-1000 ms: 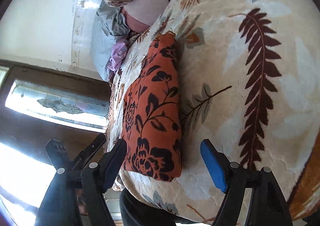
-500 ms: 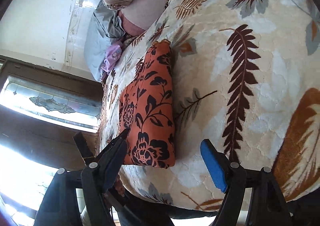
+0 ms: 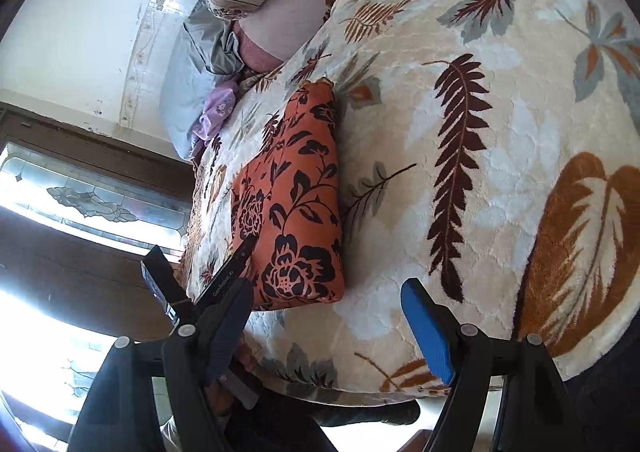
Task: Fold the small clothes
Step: 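Smooth the narrow folded shirt flat with both tools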
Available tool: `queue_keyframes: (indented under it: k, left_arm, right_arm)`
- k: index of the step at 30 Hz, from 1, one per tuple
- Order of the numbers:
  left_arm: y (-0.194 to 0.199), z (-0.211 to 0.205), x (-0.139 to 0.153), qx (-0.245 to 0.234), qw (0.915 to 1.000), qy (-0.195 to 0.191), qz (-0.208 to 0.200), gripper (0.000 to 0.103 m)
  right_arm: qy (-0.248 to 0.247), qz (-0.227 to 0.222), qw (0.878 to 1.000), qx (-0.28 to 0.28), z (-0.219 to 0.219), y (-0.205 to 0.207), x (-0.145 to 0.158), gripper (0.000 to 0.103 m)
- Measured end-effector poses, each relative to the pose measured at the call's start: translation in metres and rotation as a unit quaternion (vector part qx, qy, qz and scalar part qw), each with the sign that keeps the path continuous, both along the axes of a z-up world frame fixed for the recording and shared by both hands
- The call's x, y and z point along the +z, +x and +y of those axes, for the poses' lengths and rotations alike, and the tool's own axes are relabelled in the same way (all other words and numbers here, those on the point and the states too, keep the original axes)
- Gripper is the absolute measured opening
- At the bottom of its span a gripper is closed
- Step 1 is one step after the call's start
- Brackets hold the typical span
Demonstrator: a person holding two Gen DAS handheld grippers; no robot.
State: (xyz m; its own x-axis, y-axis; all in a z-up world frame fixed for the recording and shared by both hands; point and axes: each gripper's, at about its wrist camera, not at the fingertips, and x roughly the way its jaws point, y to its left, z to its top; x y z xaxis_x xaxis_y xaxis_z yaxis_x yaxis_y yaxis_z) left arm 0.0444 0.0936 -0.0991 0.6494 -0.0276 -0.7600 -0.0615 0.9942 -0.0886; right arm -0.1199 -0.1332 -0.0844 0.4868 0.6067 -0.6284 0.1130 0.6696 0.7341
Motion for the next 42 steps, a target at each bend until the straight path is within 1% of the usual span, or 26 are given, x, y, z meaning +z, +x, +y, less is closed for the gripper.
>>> queue_keyframes:
  k: [2, 5, 7, 8, 9, 10, 11, 13, 15, 19, 21, 23, 25, 27, 28, 30, 31, 34, 35, 36, 37, 38, 39, 40, 41, 42]
  left_arm:
    - [-0.002, 0.006, 0.004, 0.012, 0.9999, -0.004, -0.005, 0.078]
    - [-0.011, 0.014, 0.019, 0.046, 0.9979, 0.001, -0.046, 0.078]
    - [-0.011, 0.015, 0.023, 0.052, 0.9968, -0.005, -0.060, 0.079]
    - [-0.008, 0.013, 0.020, 0.050, 0.9975, 0.000, -0.050, 0.080]
    - [-0.002, 0.009, 0.013, 0.042, 0.9987, 0.008, -0.027, 0.080]
    - [0.006, 0.005, 0.002, 0.031, 0.9992, 0.023, 0.009, 0.081]
    - [0.010, 0.003, -0.009, 0.026, 0.9988, 0.025, 0.032, 0.082]
    - [0.011, 0.014, -0.008, 0.044, 0.9986, -0.010, 0.029, 0.084]
    - [0.010, 0.018, -0.007, 0.051, 0.9978, -0.026, 0.032, 0.084]
    - [0.000, 0.015, 0.007, 0.058, 0.9982, 0.002, -0.015, 0.084]
    - [-0.006, 0.016, 0.016, 0.064, 0.9971, 0.003, -0.042, 0.084]
    - [-0.006, 0.018, 0.018, 0.070, 0.9963, 0.004, -0.051, 0.084]
    - [0.000, 0.018, 0.011, 0.069, 0.9972, 0.001, -0.028, 0.084]
    - [0.008, 0.014, -0.003, 0.052, 0.9985, 0.005, 0.018, 0.084]
    - [0.009, 0.013, -0.007, 0.047, 0.9986, 0.004, 0.025, 0.084]
    - [0.007, 0.019, -0.004, 0.057, 0.9981, -0.014, 0.017, 0.084]
    - [0.006, 0.021, -0.002, 0.067, 0.9975, -0.015, 0.013, 0.084]
    - [-0.001, 0.022, 0.008, 0.085, 0.9961, 0.003, -0.027, 0.084]
    - [-0.001, 0.021, 0.008, 0.085, 0.9960, 0.005, -0.029, 0.084]
    - [0.003, 0.021, 0.003, 0.082, 0.9965, 0.009, -0.013, 0.084]
    - [0.008, 0.022, -0.005, 0.079, 0.9967, 0.011, 0.016, 0.084]
    - [0.010, 0.026, -0.011, 0.082, 0.9962, -0.005, 0.027, 0.086]
    - [0.010, 0.032, -0.010, 0.093, 0.9950, -0.025, 0.025, 0.086]
    - [0.009, 0.035, -0.007, 0.099, 0.9943, -0.031, 0.024, 0.086]
    - [0.006, 0.034, -0.003, 0.103, 0.9943, -0.023, 0.014, 0.086]
    - [0.002, 0.031, 0.003, 0.105, 0.9944, -0.009, -0.005, 0.086]
  right_arm:
    - [0.002, -0.008, 1.000, 0.002, 0.002, -0.003, 0.006, 0.079]
    - [0.001, -0.010, 1.000, 0.006, 0.003, -0.006, 0.009, 0.079]
    - [0.000, -0.012, 1.000, 0.006, 0.003, -0.009, 0.010, 0.079]
    - [0.001, -0.012, 1.000, 0.006, 0.003, -0.010, 0.011, 0.079]
    - [0.002, -0.013, 1.000, 0.006, 0.002, -0.012, 0.011, 0.079]
    - [0.002, -0.014, 1.000, 0.005, 0.000, -0.013, 0.011, 0.079]
    - [0.001, -0.013, 1.000, 0.003, -0.001, -0.014, 0.012, 0.079]
    - [0.003, -0.013, 1.000, 0.000, -0.006, -0.017, 0.012, 0.079]
    - [0.003, -0.015, 1.000, -0.004, -0.011, -0.019, 0.014, 0.079]
    - [0.006, -0.016, 1.000, -0.012, -0.016, -0.019, 0.016, 0.079]
    - [0.007, -0.015, 1.000, -0.011, -0.016, -0.018, 0.015, 0.079]
    - [0.006, -0.011, 1.000, -0.008, -0.013, -0.017, 0.013, 0.079]
    - [0.004, -0.007, 1.000, -0.002, -0.010, -0.016, 0.012, 0.079]
    - [0.003, -0.006, 1.000, 0.002, -0.008, -0.016, 0.011, 0.079]
    - [0.003, -0.005, 1.000, 0.003, -0.008, -0.016, 0.010, 0.079]
    - [0.003, -0.004, 1.000, 0.003, -0.008, -0.016, 0.009, 0.079]
    - [0.004, -0.003, 1.000, 0.002, -0.008, -0.016, 0.009, 0.079]
    - [0.005, 0.000, 1.000, -0.001, -0.010, -0.016, 0.007, 0.079]
    - [0.007, -0.001, 1.000, -0.002, -0.011, -0.016, 0.006, 0.079]
    - [0.009, 0.000, 1.000, -0.003, -0.011, -0.016, 0.005, 0.079]
    - [0.008, 0.001, 1.000, -0.002, -0.011, -0.015, 0.005, 0.079]
    - [0.008, 0.001, 1.000, -0.001, -0.010, -0.015, 0.004, 0.079]
    - [0.009, 0.002, 1.000, 0.001, -0.009, -0.015, 0.003, 0.079]
    - [0.010, 0.002, 1.000, 0.001, -0.009, -0.016, 0.002, 0.079]
    - [0.010, 0.004, 1.000, 0.001, -0.009, -0.016, 0.001, 0.079]
    - [0.011, 0.006, 1.000, -0.001, -0.010, -0.016, -0.001, 0.079]
